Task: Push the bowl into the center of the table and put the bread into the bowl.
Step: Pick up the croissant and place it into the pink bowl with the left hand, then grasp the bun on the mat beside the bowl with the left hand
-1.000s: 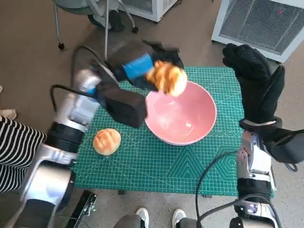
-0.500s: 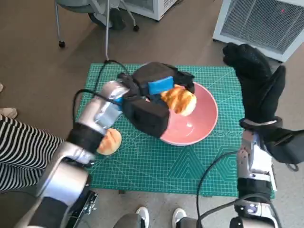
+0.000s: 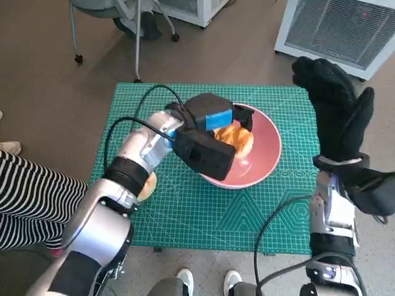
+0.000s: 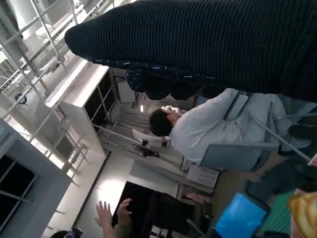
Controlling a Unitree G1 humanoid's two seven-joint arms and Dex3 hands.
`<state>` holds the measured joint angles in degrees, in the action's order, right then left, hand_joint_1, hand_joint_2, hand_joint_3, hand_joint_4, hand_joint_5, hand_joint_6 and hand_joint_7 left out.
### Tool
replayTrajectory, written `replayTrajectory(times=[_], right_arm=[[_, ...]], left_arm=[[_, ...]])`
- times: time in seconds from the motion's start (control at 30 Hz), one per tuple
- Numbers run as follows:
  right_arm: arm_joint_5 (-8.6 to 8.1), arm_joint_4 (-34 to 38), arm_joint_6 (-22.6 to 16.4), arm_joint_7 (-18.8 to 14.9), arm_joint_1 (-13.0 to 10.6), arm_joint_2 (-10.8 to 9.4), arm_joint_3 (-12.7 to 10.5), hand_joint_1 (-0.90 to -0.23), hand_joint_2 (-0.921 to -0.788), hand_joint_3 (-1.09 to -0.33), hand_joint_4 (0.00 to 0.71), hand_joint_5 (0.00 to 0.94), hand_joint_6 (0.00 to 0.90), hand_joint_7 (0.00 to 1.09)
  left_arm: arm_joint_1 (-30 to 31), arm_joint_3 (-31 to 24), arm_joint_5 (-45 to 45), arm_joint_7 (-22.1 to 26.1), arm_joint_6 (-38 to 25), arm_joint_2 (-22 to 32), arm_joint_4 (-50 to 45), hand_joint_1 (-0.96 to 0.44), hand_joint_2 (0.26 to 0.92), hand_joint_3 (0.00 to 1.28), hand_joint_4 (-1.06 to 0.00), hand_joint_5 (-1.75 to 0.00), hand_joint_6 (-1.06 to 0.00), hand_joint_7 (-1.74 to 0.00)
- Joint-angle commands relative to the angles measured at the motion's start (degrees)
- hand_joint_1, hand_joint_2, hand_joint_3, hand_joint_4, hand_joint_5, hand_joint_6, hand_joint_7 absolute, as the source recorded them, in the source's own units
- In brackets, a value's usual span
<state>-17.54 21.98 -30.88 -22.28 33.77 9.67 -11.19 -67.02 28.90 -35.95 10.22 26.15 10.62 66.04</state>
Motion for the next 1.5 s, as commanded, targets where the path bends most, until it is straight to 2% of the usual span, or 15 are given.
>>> replayTrajectory(times=[0.03,0.1,0.2,0.43,0.6,0.77,1.0,1.33,1.5], right_arm=[[0.98,-0.1,0.6,0.6,-1.6,0.5,0.0,-0.725,-0.921,-0.647,0.162,0.000,0.103,0.34],[0.99,-0.2,0.6,0.7,-1.7,0.5,0.0,-0.725,-0.921,-0.650,0.161,0.000,0.102,0.34],[1.07,-0.5,0.6,0.9,-1.7,0.4,0.1,-0.721,-0.921,-0.654,0.159,0.000,0.100,0.34],[1.25,-1.0,0.7,1.3,-2.0,0.4,0.5,-0.715,-0.921,-0.662,0.159,0.000,0.099,0.34],[1.37,-1.4,0.9,1.5,-2.0,0.3,0.7,-0.713,-0.921,-0.665,0.159,0.000,0.098,0.34],[1.20,-1.6,1.1,1.6,-2.0,0.1,0.8,-0.714,-0.921,-0.664,0.159,0.000,0.098,0.34],[1.03,-1.8,1.2,1.6,-2.1,-0.2,1.1,-0.711,-0.921,-0.664,0.160,0.000,0.098,0.35],[0.18,-1.7,1.5,1.1,-2.0,-0.3,1.3,-0.712,-0.921,-0.663,0.160,0.000,0.093,0.34],[-0.20,-1.7,1.8,0.9,-2.0,-0.5,1.4,-0.715,-0.921,-0.662,0.160,0.001,0.090,0.34]], left_arm=[[-0.5,-1.2,1.7,3.2,-1.5,0.3,-1.6,-0.14,0.857,0.03,-0.40,-0.15,-0.40,-0.34],[0.0,-1.8,2.5,4.8,-1.3,1.2,-3.4,-0.19,0.841,0.01,-0.32,-0.06,-0.38,-0.21],[1.1,-3.3,4.5,7.2,0.6,3.2,-6.6,-0.26,0.822,0.00,-0.25,-0.02,-0.35,-0.12],[3.1,-6.6,8.6,12.4,2.6,8.2,-14.0,-0.40,0.806,0.00,-0.17,0.00,-0.31,-0.05],[5.0,-10.0,13.0,17.7,2.8,13.0,-21.3,-0.45,0.805,0.00,-0.15,0.00,-0.31,-0.04],[8.0,-13.7,17.8,22.8,1.8,18.1,-29.6,-0.44,0.795,0.00,-0.13,0.00,-0.32,-0.04],[13.7,-19.8,24.7,28.7,-2.6,24.9,-42.5,-0.39,0.785,0.00,-0.10,0.00,-0.32,-0.03],[23.3,-26.1,28.0,31.4,-7.8,32.6,-56.1,-0.42,0.786,0.00,-0.10,0.00,-0.33,-0.03],[27.0,-27.7,27.6,32.6,-9.5,35.7,-60.0,-0.38,0.765,0.00,-0.10,0.00,-0.33,-0.03]])
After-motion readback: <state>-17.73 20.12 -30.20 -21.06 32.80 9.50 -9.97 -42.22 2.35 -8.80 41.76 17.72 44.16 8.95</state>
